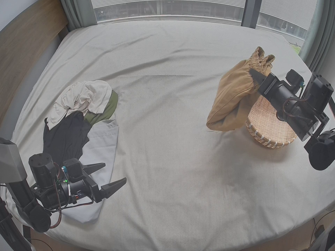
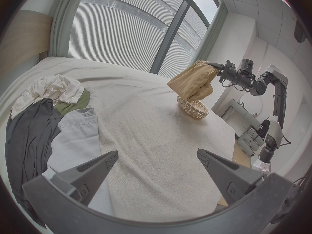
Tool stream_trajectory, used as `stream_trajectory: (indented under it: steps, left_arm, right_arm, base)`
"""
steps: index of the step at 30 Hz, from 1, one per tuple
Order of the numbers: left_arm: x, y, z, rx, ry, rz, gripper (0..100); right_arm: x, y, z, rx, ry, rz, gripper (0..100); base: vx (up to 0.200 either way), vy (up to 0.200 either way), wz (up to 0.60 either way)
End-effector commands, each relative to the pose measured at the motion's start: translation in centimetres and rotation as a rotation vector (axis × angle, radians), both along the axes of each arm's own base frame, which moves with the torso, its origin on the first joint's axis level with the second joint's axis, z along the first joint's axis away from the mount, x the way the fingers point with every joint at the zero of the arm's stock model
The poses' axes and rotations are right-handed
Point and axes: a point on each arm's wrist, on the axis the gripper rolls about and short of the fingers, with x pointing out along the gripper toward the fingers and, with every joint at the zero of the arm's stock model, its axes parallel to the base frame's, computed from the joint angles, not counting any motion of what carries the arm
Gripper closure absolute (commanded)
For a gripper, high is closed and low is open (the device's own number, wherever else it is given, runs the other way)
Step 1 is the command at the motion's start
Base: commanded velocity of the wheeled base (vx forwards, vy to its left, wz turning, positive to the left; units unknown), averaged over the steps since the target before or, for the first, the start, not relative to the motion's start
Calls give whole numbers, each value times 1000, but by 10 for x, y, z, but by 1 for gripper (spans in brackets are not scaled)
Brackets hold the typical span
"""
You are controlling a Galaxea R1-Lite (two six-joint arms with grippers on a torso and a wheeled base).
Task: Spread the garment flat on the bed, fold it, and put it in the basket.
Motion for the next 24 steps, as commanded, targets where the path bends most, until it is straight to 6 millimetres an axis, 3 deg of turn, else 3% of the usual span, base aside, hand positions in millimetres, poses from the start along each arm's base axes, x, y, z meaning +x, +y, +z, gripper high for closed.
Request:
stream_trajectory:
  steps: [1, 6, 10, 11, 24]
  left_arm:
    - [0, 0, -3, 3, 13, -1, 0]
    - [0, 0, -4, 4, 19, 2, 0]
    - [0, 0, -4, 4, 19, 2, 0]
    - [0, 0, -4, 4, 17, 2, 0]
    - [-4, 1, -3, 4, 19, -3, 0]
  right_arm:
    - [8, -20, -2, -24, 1, -85, 100]
    - [13, -48, -3, -41, 3, -181, 100]
    - [16, -58, -5, -43, 10, -214, 100]
    - [19, -69, -8, -46, 22, -249, 100]
    - [48, -84, -46, -74, 120, -267, 100]
  base:
    - [0, 0, 0]
    - [0, 0, 0]
    - [0, 0, 0]
    - [0, 0, 0]
    - [0, 0, 0]
